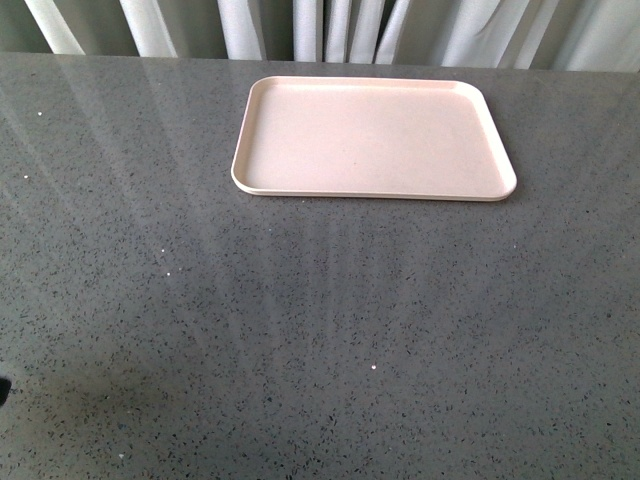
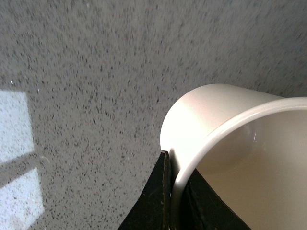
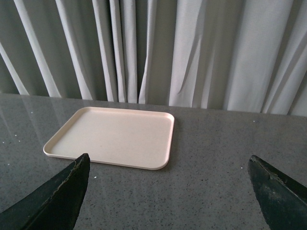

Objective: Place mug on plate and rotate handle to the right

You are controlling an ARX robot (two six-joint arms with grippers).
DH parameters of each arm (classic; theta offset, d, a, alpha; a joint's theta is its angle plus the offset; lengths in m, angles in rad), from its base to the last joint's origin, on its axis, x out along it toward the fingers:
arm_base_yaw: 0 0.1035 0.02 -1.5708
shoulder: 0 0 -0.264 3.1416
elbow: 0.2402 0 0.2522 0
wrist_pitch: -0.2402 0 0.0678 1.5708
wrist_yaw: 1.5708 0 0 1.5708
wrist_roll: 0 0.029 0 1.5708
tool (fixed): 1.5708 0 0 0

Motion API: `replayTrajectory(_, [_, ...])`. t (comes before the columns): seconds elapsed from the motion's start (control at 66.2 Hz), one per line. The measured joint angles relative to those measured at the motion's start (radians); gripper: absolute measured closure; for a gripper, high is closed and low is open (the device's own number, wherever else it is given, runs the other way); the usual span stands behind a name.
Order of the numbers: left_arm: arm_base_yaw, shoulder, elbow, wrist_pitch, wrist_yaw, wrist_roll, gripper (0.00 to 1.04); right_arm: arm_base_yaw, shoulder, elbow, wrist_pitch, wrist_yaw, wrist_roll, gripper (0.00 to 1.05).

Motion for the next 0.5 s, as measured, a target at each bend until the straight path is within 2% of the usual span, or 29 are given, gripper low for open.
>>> replayTrajectory(0.091, [-0.148, 0.012, 0.080, 0.045, -0.066, -0.166, 1.03, 0.000, 0.000, 0.000, 0.000, 0.000, 0.000, 0.09])
replayTrajectory(0.151, [-0.278, 0.068, 0.151, 0.089, -0.114, -0.298, 1.03, 0.000, 0.000, 0.000, 0.000, 0.000, 0.000, 0.09])
replayTrajectory(0.227, [-0.375, 0.129, 0.207, 0.111, -0.153, -0.374, 1.03, 0.000, 0.000, 0.000, 0.000, 0.000, 0.000, 0.09])
replayTrajectory(0.287, [-0.499, 0.224, 0.281, 0.128, -0.193, -0.446, 1.03, 0.000, 0.000, 0.000, 0.000, 0.000, 0.000, 0.09])
replayTrajectory(0.378, [-0.597, 0.322, 0.354, 0.133, -0.205, -0.500, 1.03, 0.000, 0.000, 0.000, 0.000, 0.000, 0.000, 0.09])
replayTrajectory(0.499, [-0.686, 0.477, 0.478, 0.132, -0.230, -0.567, 1.03, 0.000, 0.000, 0.000, 0.000, 0.000, 0.000, 0.09])
